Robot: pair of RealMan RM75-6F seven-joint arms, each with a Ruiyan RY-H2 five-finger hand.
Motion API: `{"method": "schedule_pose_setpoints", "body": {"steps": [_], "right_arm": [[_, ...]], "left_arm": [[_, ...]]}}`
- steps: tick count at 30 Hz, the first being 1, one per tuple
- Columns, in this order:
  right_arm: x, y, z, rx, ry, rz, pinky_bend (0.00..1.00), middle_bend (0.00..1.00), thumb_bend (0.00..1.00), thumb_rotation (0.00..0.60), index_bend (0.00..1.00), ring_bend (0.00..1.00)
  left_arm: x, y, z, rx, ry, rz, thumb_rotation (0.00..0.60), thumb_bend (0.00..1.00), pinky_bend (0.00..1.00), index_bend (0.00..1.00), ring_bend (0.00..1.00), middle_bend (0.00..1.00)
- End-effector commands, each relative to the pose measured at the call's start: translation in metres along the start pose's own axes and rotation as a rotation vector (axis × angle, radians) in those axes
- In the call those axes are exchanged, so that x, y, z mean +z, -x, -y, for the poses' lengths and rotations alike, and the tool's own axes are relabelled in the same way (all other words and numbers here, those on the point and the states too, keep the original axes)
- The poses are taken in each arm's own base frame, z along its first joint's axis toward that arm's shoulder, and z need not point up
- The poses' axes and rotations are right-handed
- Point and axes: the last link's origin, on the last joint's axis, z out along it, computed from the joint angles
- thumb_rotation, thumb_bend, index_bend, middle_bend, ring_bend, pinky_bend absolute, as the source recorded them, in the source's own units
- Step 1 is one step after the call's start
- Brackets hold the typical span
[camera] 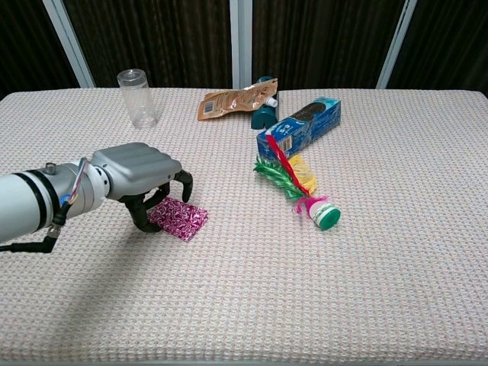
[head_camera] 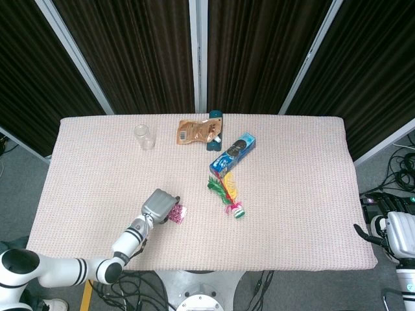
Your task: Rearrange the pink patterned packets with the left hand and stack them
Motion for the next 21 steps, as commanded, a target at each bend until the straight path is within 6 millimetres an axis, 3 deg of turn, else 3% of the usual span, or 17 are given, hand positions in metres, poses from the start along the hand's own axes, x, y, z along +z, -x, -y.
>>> {"method": "schedule_pose_setpoints", "body": {"steps": [1, 4, 8, 14, 17, 21], "right_arm": [[0.000, -0.001, 0.000, -0.001, 0.000, -0.003, 0.14, 0.20, 0.13, 0.477, 0.24, 0.14], [0.000, -0.003, -0.002, -0.004, 0.006, -0.010, 0.14, 0.20, 0.13, 0.484, 0.24, 0.14], [0.001, -0.006, -0.006, 0.000, 0.010, -0.014, 0.14, 0.20, 0.13, 0.484, 0.23, 0.14], [0.007, -0.005, -0.009, 0.038, -0.013, -0.011, 0.14, 0.20, 0.13, 0.480, 0.23, 0.12], [0.010, -0.006, -0.011, 0.043, -0.020, -0.019, 0.14, 0.19, 0.13, 0.483, 0.21, 0.11], [0.011, -0.006, -0.008, 0.047, -0.038, -0.029, 0.14, 0.19, 0.13, 0.482, 0.21, 0.11]], "left_arm": [[-0.002, -0.007, 0.005, -0.034, -0.015, -0.028, 0.600, 0.26, 0.92, 0.40, 0.83, 0.85], [-0.008, -0.021, 0.026, -0.134, -0.094, -0.119, 0.600, 0.26, 0.92, 0.40, 0.82, 0.83], [-0.028, -0.033, 0.080, -0.253, -0.257, -0.265, 0.600, 0.26, 0.89, 0.40, 0.71, 0.74], [-0.079, -0.028, 0.152, -0.281, -0.455, -0.412, 0.600, 0.26, 0.53, 0.38, 0.40, 0.48], [-0.110, -0.019, 0.174, -0.267, -0.516, -0.447, 0.600, 0.25, 0.37, 0.36, 0.26, 0.33], [-0.146, -0.006, 0.186, -0.286, -0.580, -0.473, 0.600, 0.25, 0.32, 0.35, 0.23, 0.29]]}}
